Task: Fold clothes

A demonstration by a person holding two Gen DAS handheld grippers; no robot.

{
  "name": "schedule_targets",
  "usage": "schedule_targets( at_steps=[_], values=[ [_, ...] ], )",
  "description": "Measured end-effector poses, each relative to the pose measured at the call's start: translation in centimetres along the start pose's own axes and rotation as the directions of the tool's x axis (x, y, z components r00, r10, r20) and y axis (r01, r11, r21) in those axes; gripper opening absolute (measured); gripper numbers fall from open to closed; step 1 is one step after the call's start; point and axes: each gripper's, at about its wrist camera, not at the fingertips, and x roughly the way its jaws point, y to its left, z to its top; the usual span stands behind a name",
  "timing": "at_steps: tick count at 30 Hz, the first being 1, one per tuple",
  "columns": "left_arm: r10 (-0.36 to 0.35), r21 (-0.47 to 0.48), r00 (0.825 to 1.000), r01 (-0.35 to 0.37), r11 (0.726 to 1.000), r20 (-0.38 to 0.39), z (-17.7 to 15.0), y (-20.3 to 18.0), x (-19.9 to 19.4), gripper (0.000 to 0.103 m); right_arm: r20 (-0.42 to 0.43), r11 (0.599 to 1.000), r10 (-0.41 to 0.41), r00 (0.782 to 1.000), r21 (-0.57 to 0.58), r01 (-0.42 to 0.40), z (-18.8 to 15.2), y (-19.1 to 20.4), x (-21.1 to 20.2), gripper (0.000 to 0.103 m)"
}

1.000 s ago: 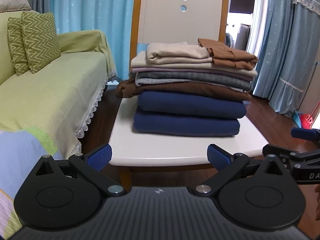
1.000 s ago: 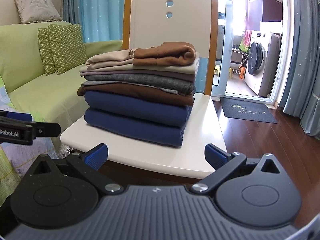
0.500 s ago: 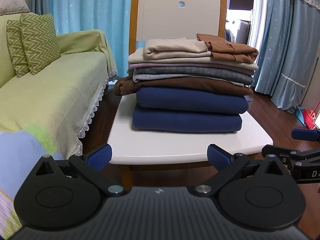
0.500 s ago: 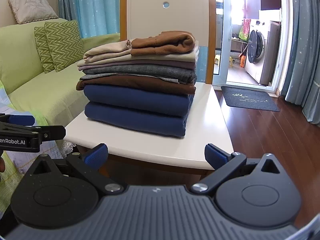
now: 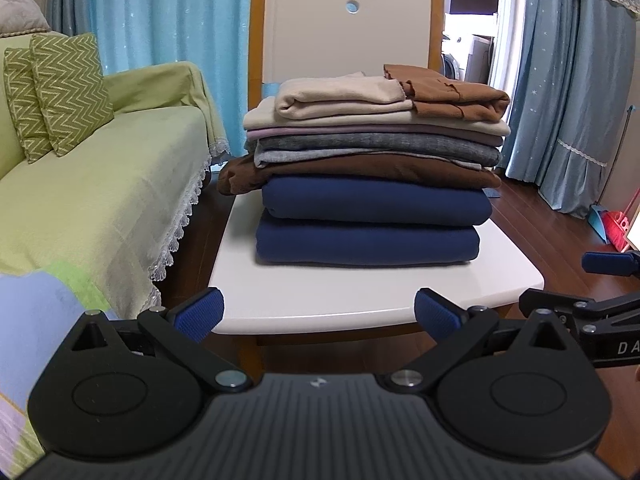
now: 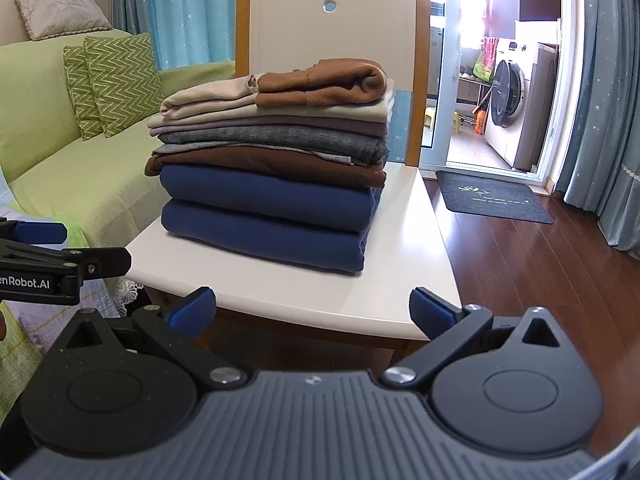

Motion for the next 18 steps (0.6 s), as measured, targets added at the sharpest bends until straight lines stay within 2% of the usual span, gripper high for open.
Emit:
schedule_targets(
  at_steps=[13,18],
  values=[
    [0.008,0.012,1.0,-0.008,1.0,-0.007,0.09,-0.84,0.44,0.102,-0.013,1.0,-0.003,1.0,0.007,0.003,0.14,-0.58,0.16,0.102],
    [-0.019,0.009,1.0,0.019,1.0,0.002,0.16,-1.02,0.24,0.102,-0.011,1.0,-0.009,1.0,0.007,0.009,0.18,-0.75,0.03,0.102]
  ],
)
